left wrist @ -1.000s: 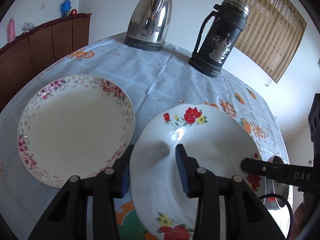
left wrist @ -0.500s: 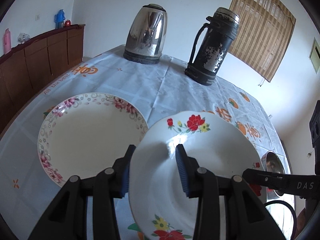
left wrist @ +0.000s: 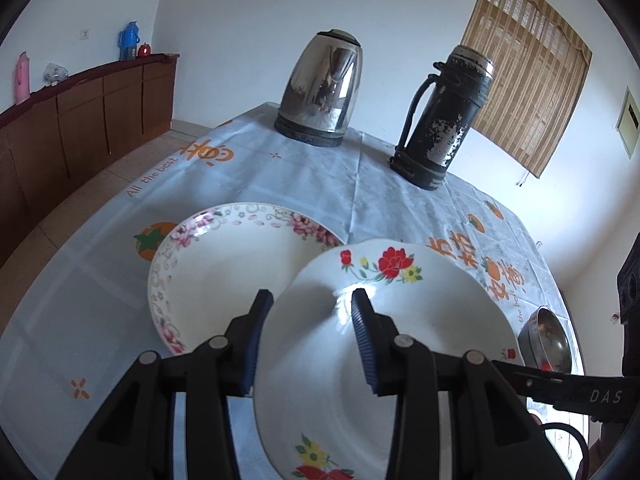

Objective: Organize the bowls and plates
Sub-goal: 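Carry the red-flower plate over the stacked floral plates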

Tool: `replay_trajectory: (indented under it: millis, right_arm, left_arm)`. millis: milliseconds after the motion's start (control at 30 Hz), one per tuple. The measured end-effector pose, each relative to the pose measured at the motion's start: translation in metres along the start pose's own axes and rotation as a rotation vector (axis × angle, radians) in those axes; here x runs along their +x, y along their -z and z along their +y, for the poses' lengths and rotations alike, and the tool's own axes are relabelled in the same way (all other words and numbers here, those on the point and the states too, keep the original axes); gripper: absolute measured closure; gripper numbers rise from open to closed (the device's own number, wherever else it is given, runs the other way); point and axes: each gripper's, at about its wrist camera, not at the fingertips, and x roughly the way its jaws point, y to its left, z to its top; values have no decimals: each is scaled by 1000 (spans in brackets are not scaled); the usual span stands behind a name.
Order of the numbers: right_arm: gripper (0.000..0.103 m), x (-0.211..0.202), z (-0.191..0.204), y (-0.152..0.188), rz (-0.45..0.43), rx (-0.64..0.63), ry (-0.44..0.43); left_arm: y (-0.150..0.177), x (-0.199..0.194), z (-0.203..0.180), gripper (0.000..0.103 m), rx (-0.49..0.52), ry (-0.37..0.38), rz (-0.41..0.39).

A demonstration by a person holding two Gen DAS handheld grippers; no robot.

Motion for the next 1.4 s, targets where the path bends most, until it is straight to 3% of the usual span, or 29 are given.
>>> replay_trajectory:
  millis: [633, 1000, 1400]
  right_arm:
    - [83, 15, 59, 44, -69, 12, -129]
    - [83, 22, 67, 39, -144, 11, -146]
    - [83, 43, 66, 21, -168, 35, -178]
  left_arm:
    - [5, -48, 58, 65, -13, -100, -62]
    - [2, -30, 68, 65, -9, -123, -45]
    - [-10, -4, 77, 65, -14, -136, -29]
